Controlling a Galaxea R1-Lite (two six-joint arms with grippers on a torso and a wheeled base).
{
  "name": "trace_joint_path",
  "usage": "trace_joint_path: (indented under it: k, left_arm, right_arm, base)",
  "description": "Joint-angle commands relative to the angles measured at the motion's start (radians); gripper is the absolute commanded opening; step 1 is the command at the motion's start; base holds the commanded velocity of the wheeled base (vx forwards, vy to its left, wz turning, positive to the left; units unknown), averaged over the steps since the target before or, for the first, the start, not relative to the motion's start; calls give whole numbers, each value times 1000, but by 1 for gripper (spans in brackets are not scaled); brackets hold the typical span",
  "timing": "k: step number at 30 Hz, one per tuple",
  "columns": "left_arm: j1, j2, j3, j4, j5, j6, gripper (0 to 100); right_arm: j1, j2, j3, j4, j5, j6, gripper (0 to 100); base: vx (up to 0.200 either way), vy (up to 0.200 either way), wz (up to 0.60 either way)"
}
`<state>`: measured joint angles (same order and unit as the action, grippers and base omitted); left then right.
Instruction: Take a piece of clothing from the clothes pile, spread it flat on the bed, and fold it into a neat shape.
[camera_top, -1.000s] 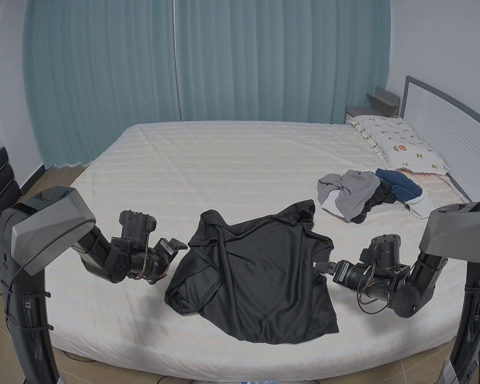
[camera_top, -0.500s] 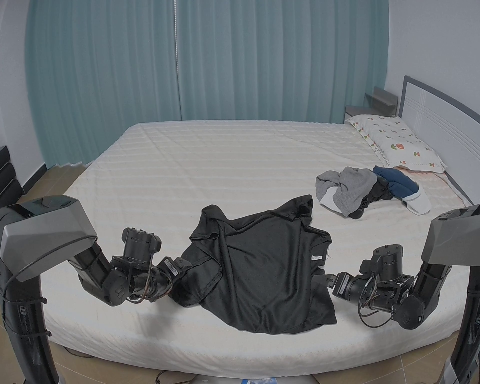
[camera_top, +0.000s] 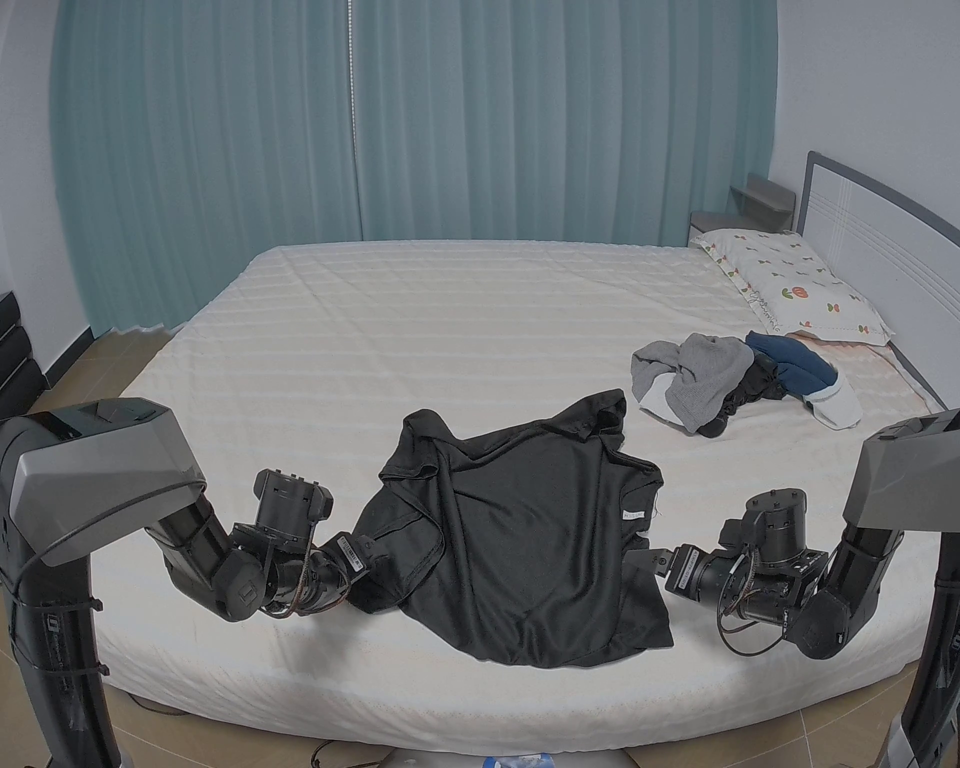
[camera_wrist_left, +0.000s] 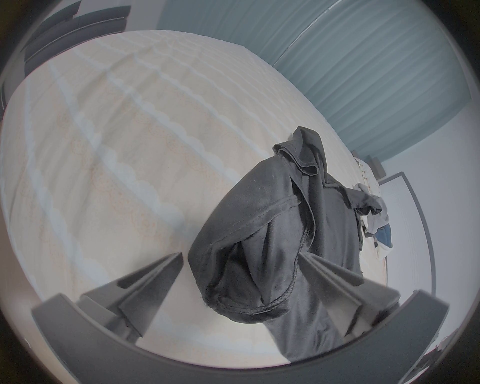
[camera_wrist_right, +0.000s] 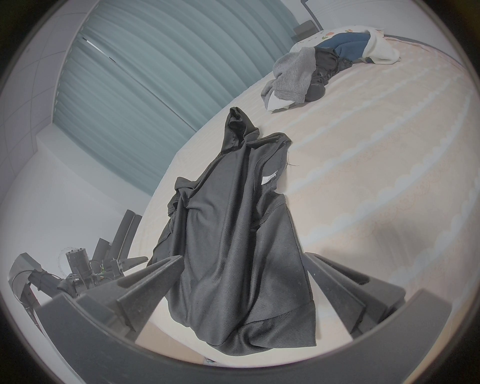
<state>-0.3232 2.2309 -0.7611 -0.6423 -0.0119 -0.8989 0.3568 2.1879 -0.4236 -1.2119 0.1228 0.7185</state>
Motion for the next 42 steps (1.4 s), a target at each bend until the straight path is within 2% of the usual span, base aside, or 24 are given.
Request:
trace_joint_path:
  k: [1,4,8,11,14,18,21,26,27,31,37,42]
  left_arm:
    - [3,13,5,1,1,31,0]
    - [7,24,6,3,3,45,0]
    - [7,24,20,27,27,78,0]
    - [12,16,34,86,53,156,0]
    - [21,-20,39,124,64,172,0]
    - [53,-88,32,248,66,207,0]
    - [82,-123,29,336,67,256,0]
    - [138,-148,23,391,79,299,0]
    - [171,-148,23,414,112,344,0]
    - [214,-140,22,480,168,408,0]
    - [231,-148,8,589,171,448,0]
    - [276,-152,-34,602,167,445,0]
  right_arm:
    - [-1,-3,3,0,-9,-14,100]
    - [-2,6,9,0,-43,-42,100]
    - [-2,6,20,2,-45,-53,100]
    - [-4,3,26,6,-45,-71,100]
    - [-7,3,42,11,-45,-105,100]
    - [-13,26,59,12,-45,-156,100]
    - [-15,33,55,12,-43,-156,100]
    - [-19,47,51,5,-40,-156,100]
    - [-19,62,45,2,-40,-154,100]
    - [-19,95,40,0,-34,-148,100]
    - [-21,110,20,-1,-31,-145,100]
    - [-32,168,-53,-5,-26,-111,100]
  base:
    - [0,0,0]
    - [0,0,0]
    - [0,0,0]
    - [0,0,0]
    - [0,0,0]
    - [0,0,0]
    - [0,0,0]
    - [0,0,0]
    - [0,0,0]
    - [0,0,0]
    - [0,0,0]
    - [0,0,0]
